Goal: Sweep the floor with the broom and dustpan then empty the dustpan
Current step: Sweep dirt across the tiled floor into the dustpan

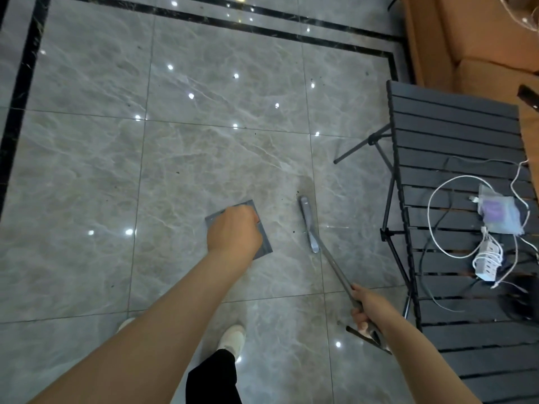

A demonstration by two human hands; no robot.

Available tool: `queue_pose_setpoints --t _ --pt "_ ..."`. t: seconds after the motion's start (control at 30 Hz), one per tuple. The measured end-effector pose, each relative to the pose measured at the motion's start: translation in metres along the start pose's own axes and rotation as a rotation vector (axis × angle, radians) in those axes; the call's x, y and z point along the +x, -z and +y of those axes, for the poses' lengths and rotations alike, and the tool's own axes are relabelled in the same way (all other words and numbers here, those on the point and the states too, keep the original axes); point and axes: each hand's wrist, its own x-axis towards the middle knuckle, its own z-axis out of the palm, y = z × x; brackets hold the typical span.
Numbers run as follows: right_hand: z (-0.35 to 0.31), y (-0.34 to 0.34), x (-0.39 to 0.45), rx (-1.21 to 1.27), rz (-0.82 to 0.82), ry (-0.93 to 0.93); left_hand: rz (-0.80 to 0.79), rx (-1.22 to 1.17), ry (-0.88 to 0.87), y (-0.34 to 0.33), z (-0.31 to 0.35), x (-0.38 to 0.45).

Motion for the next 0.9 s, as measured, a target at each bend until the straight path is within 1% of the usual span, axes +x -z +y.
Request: queue_pose_setpoints --t 0.17,0.3,0.37,0.43,0.5,0.57,0.73,0.8,0.9 --pt "-0.007 0.001 0.005 -0.018 -0.117 -0.024 0.029 0.015 0.011 -0.001 0.011 0.012" --pt "-0.016 0.03 -0.003 0.005 -0.209 -0.049 0.026 0.005 0.027 0.0 0.015 0.014" --pt "-0.022 0.045 -0.008 0.025 -0.207 -0.058 0.029 0.002 0.027 0.001 0.015 0.014" --pt "-0.024 0.053 -0.008 -0.005 -0.162 -0.04 0.034 0.005 0.028 0.001 0.015 0.013" --pt "-0.025 0.051 -0.003 -0.072 -0.109 -0.01 0.033 0.009 0.03 0.001 0.015 0.013" --pt "-0.026 0.04 0.002 -0.107 -0.104 -0.01 0.03 0.008 0.031 0.002 0.015 0.014" --pt "-0.025 0.008 -0.007 -0.213 -0.25 -0.027 0.025 0.014 0.028 0.003 0.019 0.014" --pt "-0.031 0.012 -0.013 -0.224 -0.304 -0.036 0.024 0.022 0.031 0.005 0.019 0.014" --pt "-0.047 0.033 -0.022 -0.204 -0.313 -0.051 0.021 0.02 0.034 0.007 0.019 0.012"
